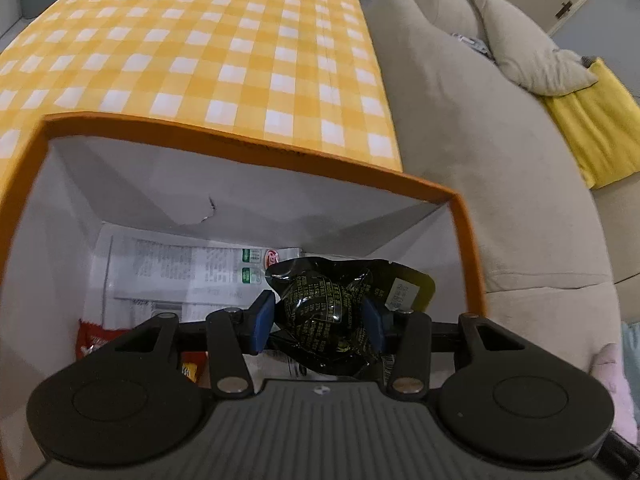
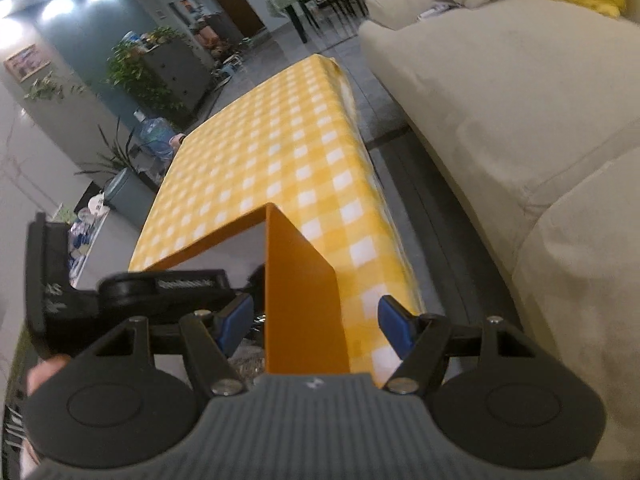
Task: Organize snacks
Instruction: 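Lower the black foil pack into the box and open the left tool, then grasp the green tube snack with the right tool while the left tool nears the Mimi bag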
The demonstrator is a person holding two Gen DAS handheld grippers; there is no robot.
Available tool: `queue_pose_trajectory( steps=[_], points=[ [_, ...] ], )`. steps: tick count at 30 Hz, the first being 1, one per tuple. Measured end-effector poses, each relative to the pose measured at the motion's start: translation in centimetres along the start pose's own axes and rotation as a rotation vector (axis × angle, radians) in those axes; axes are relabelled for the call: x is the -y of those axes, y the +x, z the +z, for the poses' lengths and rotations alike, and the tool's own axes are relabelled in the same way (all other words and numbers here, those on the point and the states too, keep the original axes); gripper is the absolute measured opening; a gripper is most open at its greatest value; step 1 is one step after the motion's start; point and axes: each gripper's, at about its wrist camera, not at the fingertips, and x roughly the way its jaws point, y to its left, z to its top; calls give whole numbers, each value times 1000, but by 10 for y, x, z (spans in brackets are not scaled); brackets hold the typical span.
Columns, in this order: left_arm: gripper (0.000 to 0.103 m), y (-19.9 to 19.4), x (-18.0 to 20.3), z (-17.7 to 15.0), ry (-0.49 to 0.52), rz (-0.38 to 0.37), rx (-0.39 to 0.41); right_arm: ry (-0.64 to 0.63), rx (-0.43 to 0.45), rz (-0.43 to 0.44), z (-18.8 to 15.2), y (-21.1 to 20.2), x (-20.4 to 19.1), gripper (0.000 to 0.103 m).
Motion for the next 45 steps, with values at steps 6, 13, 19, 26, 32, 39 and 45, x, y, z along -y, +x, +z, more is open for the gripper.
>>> queue_pose_trajectory(
  steps=[6, 13, 19, 26, 32, 39, 45],
  points=[
    [54, 22, 3, 1, 14, 56, -36, -5, -1, 1, 3, 9, -3, 69],
    [54, 33, 18, -4, 91, 110, -22, 8, -10, -10, 3, 12, 0, 69],
    [64, 31, 17, -3, 109, 133, -25, 42, 0, -29, 3, 10, 6, 69],
    [78, 16, 14, 2, 145, 94, -79, 56, 6, -38, 1, 9, 9, 68],
    [86, -20, 28, -1, 248, 86, -28, 65, 8, -32, -1, 10, 10, 68],
    [86, -68, 27, -3, 248, 103, 18, 65, 10, -21, -1, 11, 5, 64],
    [86, -120, 13, -11, 252, 112, 32, 58, 34, 4, -6, -3, -5, 64]
  ],
)
